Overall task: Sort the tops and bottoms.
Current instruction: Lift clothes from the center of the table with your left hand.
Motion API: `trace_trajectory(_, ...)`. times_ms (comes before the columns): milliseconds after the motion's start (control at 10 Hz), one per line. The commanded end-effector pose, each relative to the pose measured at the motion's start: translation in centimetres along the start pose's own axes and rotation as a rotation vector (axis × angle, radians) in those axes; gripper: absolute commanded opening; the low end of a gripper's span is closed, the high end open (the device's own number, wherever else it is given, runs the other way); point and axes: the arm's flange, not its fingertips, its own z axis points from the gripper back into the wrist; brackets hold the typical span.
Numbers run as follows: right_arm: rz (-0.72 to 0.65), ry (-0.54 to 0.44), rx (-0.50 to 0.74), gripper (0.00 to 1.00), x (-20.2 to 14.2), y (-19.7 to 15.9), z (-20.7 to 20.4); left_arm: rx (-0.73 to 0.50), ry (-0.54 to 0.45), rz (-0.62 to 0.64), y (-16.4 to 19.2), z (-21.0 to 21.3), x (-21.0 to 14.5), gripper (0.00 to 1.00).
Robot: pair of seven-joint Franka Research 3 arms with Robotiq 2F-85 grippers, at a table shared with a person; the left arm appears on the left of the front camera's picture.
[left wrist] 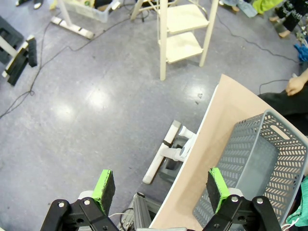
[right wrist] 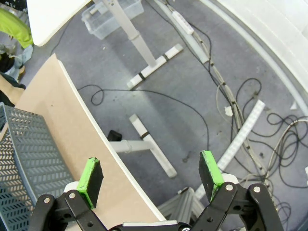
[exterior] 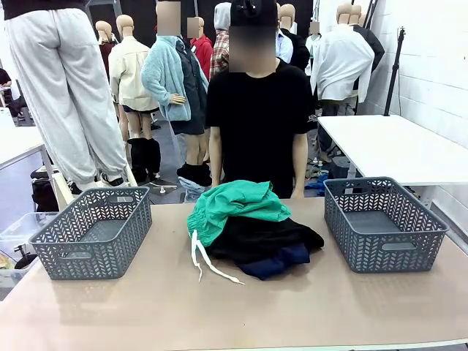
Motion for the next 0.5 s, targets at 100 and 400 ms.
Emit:
trace_trajectory(100,0.019,-0.008,-0.008,1.0,-0.36,0.08,0.33,0.006,-0.007,-0.009,0.19,0.23,-0.33,1.0)
trace_trajectory(400,0.019,-0.008,-0.008,1.0,-0.36,0.08,0.33,0.0,0.0,0.0,0.0,0.0,0.0,1.0)
